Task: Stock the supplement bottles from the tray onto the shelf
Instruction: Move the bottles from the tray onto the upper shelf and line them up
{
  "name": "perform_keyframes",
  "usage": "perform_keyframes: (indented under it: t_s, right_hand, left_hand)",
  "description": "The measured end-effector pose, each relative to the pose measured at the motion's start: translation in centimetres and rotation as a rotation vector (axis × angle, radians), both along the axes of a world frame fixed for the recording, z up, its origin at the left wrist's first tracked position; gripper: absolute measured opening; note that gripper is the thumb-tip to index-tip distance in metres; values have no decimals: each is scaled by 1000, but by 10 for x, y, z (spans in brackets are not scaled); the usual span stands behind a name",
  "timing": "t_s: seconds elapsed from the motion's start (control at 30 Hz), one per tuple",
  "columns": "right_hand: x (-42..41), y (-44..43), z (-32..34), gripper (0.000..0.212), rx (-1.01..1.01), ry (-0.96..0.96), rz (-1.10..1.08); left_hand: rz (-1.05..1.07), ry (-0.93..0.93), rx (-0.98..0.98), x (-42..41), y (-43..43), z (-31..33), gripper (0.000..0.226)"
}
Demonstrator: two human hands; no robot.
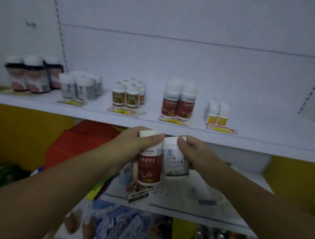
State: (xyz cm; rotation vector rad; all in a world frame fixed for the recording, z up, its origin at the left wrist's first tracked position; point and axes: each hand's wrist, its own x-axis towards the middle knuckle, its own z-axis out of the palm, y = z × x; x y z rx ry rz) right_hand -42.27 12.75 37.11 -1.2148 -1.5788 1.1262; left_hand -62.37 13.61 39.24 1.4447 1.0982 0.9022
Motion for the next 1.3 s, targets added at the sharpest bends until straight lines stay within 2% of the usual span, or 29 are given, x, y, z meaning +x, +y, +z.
perform_keyframes:
  t_s: [0.1, 0.2, 0.37, 0.57, 0.67, 0.8, 0.87, 0.97, 1.07, 1.13, 1.23, 1.3]
  right_hand:
    - [-38, -3, 37, 21, 78, 54, 104]
    - [-70, 3, 64, 37, 135, 87, 170]
    - [-118, 44, 90, 26, 183, 77, 250]
    - [-178, 115, 123, 22, 284, -10, 324]
    - [-200, 143, 141, 26, 352, -75, 354]
    - [-222, 173, 156, 41, 432, -101, 385]
    - [-234, 188, 162, 53, 458, -98, 374]
    - [-250, 211, 173, 58, 474, -100, 354]
    - [-264, 242, 184, 43, 542, -103, 259]
    - [-296, 283, 185, 27, 551, -114, 99]
    - [-295, 309, 188, 30, 558, -89, -55]
    - [-294, 326, 187, 33, 529, -140, -102]
  left_hand:
    - [84, -32, 62, -38, -6, 38, 30]
    - [132, -33, 113, -71, -6, 64, 40]
    - [215, 45, 195, -120, 10, 83, 60]
    - [336, 231, 282, -176, 57, 119, 51]
    - [384, 269, 316, -198, 81, 138, 38]
    - [421, 276, 380, -222, 111, 151, 36]
    - [416, 273, 401, -233, 128, 157, 32]
    - [399, 272, 441, -249, 156, 167, 32]
    - [409, 262, 479, -267, 191, 177, 31]
    - [343, 255, 495, -301, 230, 181, 31]
    - [354, 281, 519, -304, 247, 192, 28]
    - [353, 254, 538, -306, 252, 201, 28]
